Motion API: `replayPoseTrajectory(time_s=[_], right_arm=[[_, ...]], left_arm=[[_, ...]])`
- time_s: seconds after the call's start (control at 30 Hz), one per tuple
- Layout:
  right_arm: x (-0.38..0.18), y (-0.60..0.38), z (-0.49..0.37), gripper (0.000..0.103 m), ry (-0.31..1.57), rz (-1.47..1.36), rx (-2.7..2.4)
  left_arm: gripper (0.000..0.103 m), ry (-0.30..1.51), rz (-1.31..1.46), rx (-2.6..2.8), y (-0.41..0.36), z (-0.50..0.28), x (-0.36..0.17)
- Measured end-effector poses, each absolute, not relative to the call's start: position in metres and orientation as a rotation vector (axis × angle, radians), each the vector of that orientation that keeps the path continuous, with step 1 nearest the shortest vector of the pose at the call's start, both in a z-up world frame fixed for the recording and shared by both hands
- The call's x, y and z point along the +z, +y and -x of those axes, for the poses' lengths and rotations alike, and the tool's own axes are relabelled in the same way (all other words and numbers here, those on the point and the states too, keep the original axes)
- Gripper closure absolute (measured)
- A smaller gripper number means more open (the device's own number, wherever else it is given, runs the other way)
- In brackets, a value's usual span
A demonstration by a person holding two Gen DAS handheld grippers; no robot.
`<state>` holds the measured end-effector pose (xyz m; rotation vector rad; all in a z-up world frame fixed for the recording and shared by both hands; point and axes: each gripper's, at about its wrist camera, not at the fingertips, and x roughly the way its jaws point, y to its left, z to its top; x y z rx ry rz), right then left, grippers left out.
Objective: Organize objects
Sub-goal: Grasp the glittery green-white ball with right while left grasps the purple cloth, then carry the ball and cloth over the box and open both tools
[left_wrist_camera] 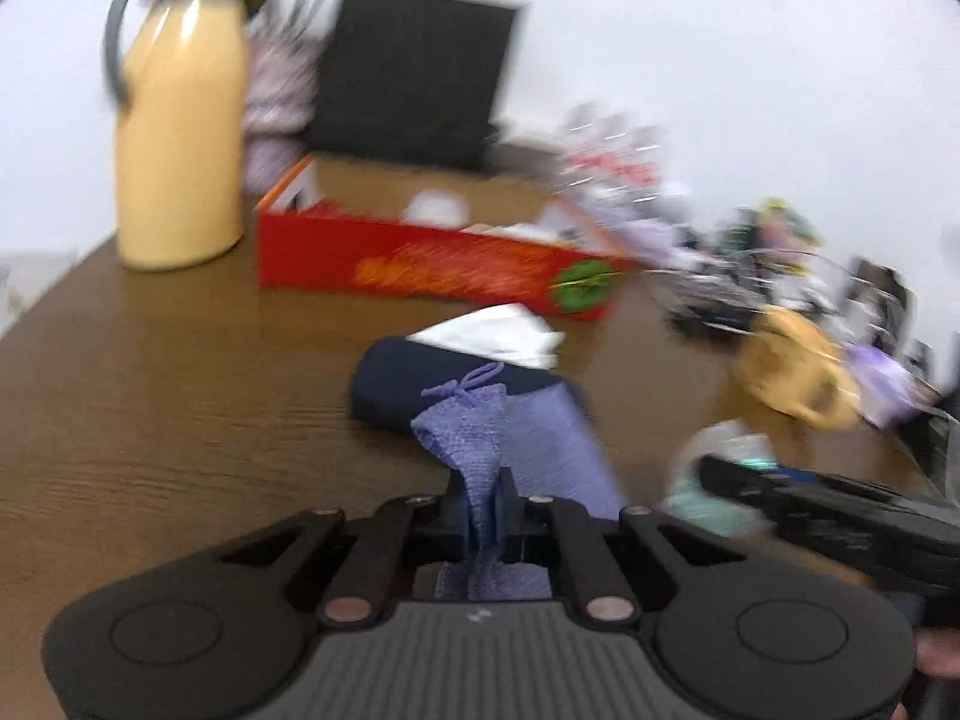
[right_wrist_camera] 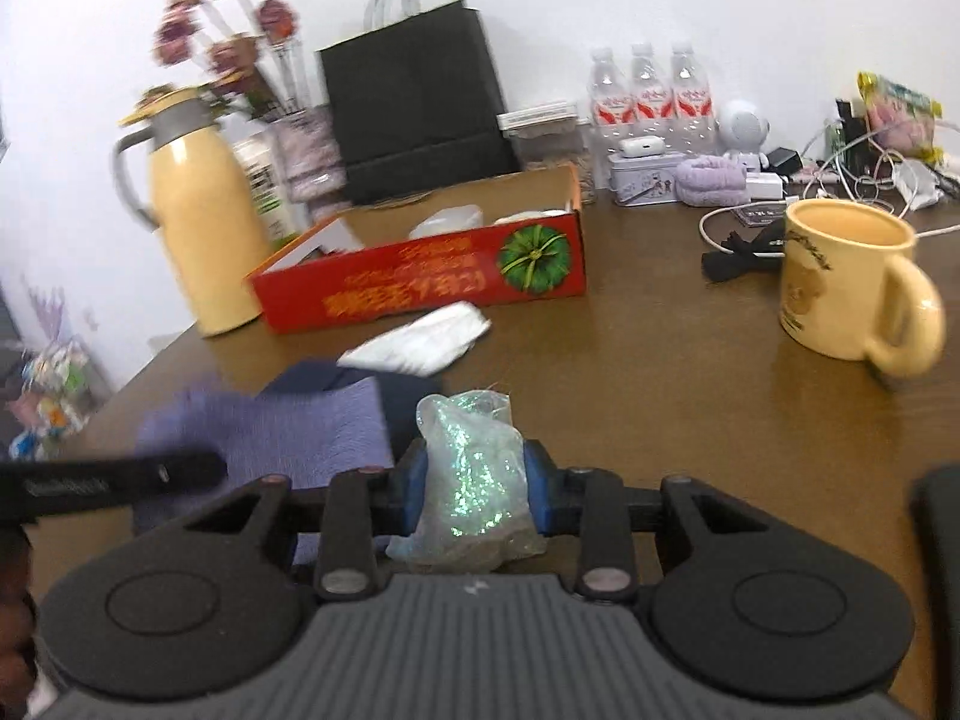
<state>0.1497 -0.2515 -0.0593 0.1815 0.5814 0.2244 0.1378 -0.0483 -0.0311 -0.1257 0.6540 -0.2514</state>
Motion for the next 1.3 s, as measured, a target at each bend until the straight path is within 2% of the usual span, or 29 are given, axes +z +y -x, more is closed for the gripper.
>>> replayPoseTrajectory(time_s=[0.13,0.3,0.5,0.6,0.7,0.87,0.9,0.97,1.03,1.1,1.17,1.27,1.3], right_arm=[[-0.056,-0.258,-0.118,0.069,0.587,-0.196,0.208],[-0.047,-0.254,-0.118,0.069,0.561,-0.182,0.204],[0.002,-0.250,-0.162,0.070,0.414,-0.131,0.247],[0.032,-0.251,-0.228,0.070,0.349,-0.147,0.255],[0.045,-0.249,-0.315,0.070,0.375,-0.179,0.258],[0.021,-0.235,-0.472,0.069,0.578,-0.197,0.216],[0.012,-0.232,-0.496,0.068,0.621,-0.187,0.192],[-0.006,-0.225,-0.536,0.055,0.695,-0.160,0.150],[-0.021,-0.225,-0.553,0.047,0.732,-0.156,0.114],[-0.027,-0.228,-0.554,0.043,0.717,-0.187,0.131],[-0.027,-0.235,-0.551,0.039,0.685,-0.223,0.134],[-0.013,-0.241,-0.545,0.038,0.658,-0.219,0.123],[-0.006,-0.242,-0.541,0.038,0.644,-0.204,0.119]], left_arm=[[0.097,0.583,0.109,-0.336,-0.057,-0.097,-0.010],[0.097,0.559,0.135,-0.317,-0.039,-0.110,0.002],[0.098,0.399,0.130,-0.267,0.001,-0.207,0.059],[0.097,0.402,0.212,-0.220,0.020,-0.288,0.083],[0.097,0.409,0.277,-0.083,0.026,-0.365,0.086],[0.095,0.612,0.451,0.135,0.020,-0.464,0.026],[0.086,0.666,0.403,0.119,0.010,-0.475,0.011],[0.076,0.742,0.317,0.042,-0.004,-0.486,-0.006],[0.060,0.714,0.278,0.002,-0.008,-0.480,-0.008],[0.048,0.646,0.206,-0.003,-0.009,-0.470,0.002],[0.042,0.582,0.146,0.001,-0.010,-0.461,0.017],[0.037,0.514,0.119,-0.033,-0.007,-0.450,0.044],[0.033,0.492,0.105,-0.041,-0.007,-0.445,0.054]])
